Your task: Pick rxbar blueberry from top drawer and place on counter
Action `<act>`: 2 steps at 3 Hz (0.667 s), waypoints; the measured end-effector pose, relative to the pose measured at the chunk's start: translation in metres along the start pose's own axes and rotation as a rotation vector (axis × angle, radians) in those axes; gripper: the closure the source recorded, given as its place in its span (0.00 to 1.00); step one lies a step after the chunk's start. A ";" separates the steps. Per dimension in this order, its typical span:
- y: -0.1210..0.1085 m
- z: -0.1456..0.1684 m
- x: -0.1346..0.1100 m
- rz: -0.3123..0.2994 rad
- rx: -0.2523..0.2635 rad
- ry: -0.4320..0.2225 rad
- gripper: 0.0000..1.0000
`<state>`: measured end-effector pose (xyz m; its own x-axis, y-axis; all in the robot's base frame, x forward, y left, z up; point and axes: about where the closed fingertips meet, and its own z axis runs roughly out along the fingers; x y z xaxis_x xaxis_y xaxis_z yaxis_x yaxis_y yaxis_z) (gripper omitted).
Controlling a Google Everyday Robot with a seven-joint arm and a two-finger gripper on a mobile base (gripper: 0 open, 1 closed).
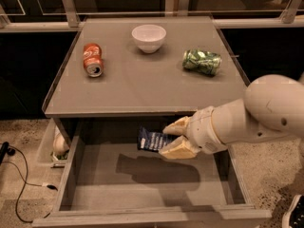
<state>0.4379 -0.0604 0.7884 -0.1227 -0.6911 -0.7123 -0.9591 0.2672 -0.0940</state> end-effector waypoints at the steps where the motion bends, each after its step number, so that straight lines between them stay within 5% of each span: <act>1: -0.019 -0.058 -0.042 -0.067 0.109 0.048 1.00; 2: -0.019 -0.058 -0.042 -0.067 0.109 0.048 1.00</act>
Offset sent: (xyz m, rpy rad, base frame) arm 0.0066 -0.0125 0.0567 -0.0624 -0.0822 -0.0273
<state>0.4469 -0.0755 0.8602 -0.0740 -0.7405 -0.6680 -0.9325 0.2889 -0.2169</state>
